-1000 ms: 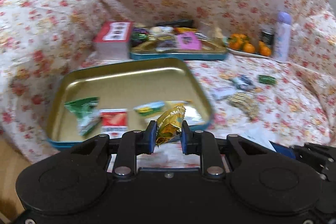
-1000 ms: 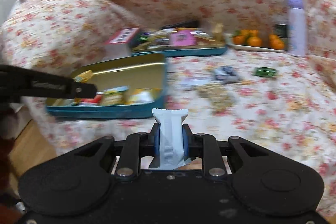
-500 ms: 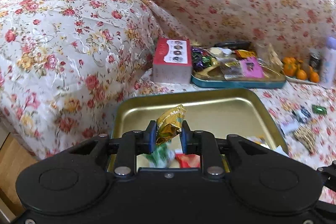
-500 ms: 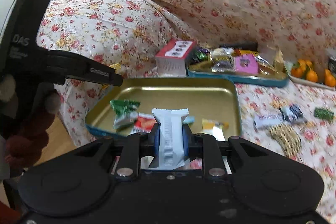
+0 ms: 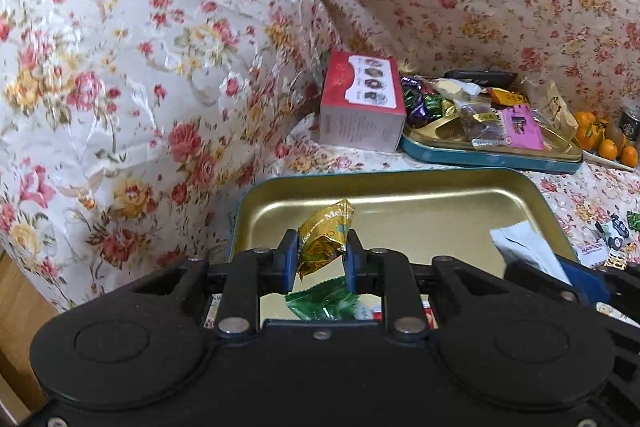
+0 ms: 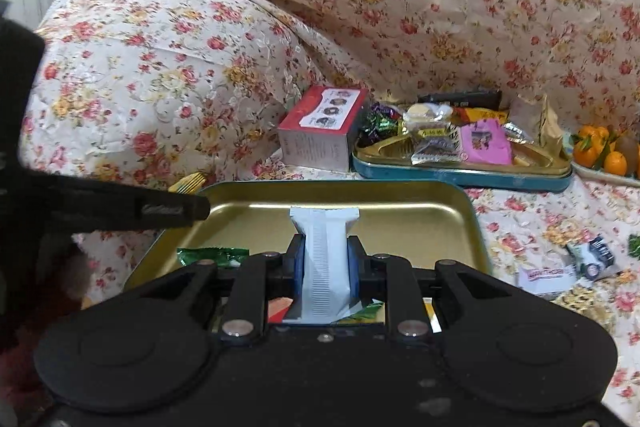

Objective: Organize snacks
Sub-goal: 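Lower the gold candy into the tin tray and open the left gripper, then lower the white packet into the tin tray and open the right gripper, then withdraw both open grippers from the tin tray back toward the snack pile, then move the right gripper over the brown patterned packet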

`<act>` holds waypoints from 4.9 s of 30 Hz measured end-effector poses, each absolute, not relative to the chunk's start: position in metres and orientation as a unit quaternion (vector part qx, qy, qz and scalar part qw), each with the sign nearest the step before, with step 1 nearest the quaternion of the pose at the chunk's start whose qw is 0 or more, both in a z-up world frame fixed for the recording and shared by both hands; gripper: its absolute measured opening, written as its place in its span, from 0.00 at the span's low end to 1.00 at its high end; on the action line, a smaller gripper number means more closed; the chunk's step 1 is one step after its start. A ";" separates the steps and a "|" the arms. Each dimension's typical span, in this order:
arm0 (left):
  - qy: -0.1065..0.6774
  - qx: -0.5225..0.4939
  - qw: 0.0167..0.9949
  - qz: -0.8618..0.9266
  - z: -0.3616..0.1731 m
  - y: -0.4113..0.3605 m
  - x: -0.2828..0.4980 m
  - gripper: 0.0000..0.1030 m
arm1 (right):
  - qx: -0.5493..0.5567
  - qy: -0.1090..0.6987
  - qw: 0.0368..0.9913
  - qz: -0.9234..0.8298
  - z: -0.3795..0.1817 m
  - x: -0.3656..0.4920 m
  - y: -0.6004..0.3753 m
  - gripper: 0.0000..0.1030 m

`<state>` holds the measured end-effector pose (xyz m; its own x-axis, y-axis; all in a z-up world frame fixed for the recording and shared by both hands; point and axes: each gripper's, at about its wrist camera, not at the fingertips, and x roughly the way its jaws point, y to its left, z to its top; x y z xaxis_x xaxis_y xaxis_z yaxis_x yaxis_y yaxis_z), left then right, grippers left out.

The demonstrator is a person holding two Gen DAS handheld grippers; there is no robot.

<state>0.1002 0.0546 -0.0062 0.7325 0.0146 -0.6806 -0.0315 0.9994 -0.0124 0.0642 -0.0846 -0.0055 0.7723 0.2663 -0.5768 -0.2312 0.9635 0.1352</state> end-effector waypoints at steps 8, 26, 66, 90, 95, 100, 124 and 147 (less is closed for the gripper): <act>0.376 -0.051 0.925 0.004 -0.012 0.074 0.103 0.38 | 0.031 0.337 0.934 0.117 -0.025 0.089 -0.069 0.22; 0.399 -0.081 0.913 0.014 -0.015 0.082 0.100 0.38 | 0.020 0.347 0.930 0.117 -0.034 0.101 -0.054 0.28; 0.375 0.008 0.922 -0.097 0.003 -0.005 0.053 0.38 | 0.026 0.327 0.944 0.042 -0.009 -0.004 -0.156 0.28; 0.357 0.112 0.903 -0.212 -0.011 -0.127 -0.014 0.38 | 0.065 0.354 0.930 -0.069 -0.037 -0.043 -0.265 0.29; 0.373 0.101 0.898 -0.209 -0.022 -0.147 -0.011 0.38 | 0.073 0.352 0.930 -0.069 -0.038 -0.039 -0.274 0.30; 0.387 0.097 0.895 -0.199 -0.033 -0.161 -0.002 0.38 | 0.077 0.352 0.930 -0.069 -0.040 -0.034 -0.280 0.31; 0.437 0.072 0.881 -0.169 -0.063 -0.175 0.025 0.40 | -0.055 0.344 0.934 0.076 -0.048 0.048 -0.260 0.53; 0.443 0.067 0.880 -0.161 -0.065 -0.176 0.030 0.44 | -0.020 0.348 0.937 -0.025 -0.072 0.037 -0.310 0.37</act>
